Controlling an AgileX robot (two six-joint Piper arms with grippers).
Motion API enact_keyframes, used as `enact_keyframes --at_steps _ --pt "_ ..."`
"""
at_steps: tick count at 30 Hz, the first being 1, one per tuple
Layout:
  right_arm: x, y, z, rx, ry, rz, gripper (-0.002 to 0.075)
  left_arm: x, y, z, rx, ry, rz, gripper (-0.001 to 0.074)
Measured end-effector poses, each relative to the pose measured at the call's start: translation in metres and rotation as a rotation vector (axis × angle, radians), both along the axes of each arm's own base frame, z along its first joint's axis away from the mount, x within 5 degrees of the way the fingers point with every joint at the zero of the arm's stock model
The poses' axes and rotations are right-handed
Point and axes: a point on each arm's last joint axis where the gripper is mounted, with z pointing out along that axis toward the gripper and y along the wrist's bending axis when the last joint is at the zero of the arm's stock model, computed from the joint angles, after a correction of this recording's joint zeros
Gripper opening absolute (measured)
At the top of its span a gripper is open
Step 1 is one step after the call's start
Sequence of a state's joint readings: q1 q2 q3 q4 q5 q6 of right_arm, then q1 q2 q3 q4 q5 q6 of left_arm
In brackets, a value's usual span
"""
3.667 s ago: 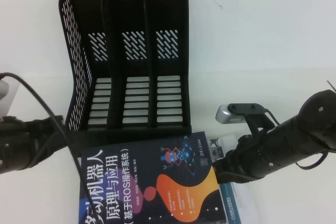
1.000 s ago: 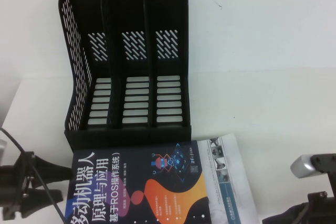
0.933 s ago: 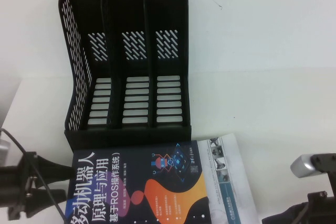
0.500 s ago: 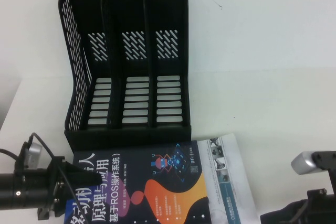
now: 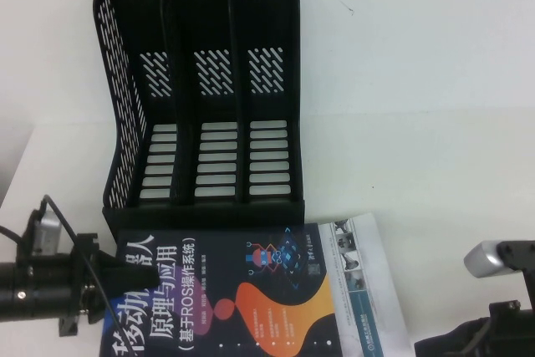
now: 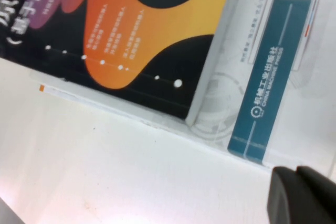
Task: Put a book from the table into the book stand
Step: Pick up the book with your left arm, then place the book on the book shelf
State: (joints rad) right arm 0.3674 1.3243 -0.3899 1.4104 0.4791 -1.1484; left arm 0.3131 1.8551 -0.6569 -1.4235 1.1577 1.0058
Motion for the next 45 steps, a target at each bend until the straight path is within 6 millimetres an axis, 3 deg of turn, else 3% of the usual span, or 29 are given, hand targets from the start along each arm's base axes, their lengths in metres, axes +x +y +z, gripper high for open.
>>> enact_keyframes --at_steps 8,14,18,23,27,32,37,45 --pt "0.000 0.000 0.000 0.001 0.000 -0.001 0.0000 -0.019 -0.003 0.072 0.140 -0.164 -0.025 0.0120" --pt "0.000 0.000 0.000 0.001 0.000 -0.001 0.0000 -0.036 -0.008 0.145 0.226 -0.363 0.009 0.0118" --pt "0.000 0.000 0.000 0.001 0.000 -0.001 0.0000 -0.042 -0.009 0.204 0.264 -0.482 0.034 0.0118" --pt "0.000 0.000 0.000 0.002 0.000 -0.002 0.0000 -0.038 -0.008 0.285 0.290 -0.676 0.133 0.0118" --pt "0.000 0.000 0.000 -0.001 -0.005 0.004 0.0000 -0.022 -0.015 0.325 0.322 -0.731 0.165 0.0118" --pt "0.000 0.000 0.000 -0.002 -0.008 0.007 0.0001 0.009 -0.050 0.341 0.397 -0.714 0.112 0.0118" --pt "0.000 0.000 0.000 -0.003 -0.011 0.010 0.0000 0.037 -0.092 0.339 0.520 -0.652 0.091 0.0118" --pt "0.000 0.000 0.000 -0.004 -0.012 0.011 0.0000 0.086 -0.114 0.314 0.676 -0.534 0.158 0.0118"
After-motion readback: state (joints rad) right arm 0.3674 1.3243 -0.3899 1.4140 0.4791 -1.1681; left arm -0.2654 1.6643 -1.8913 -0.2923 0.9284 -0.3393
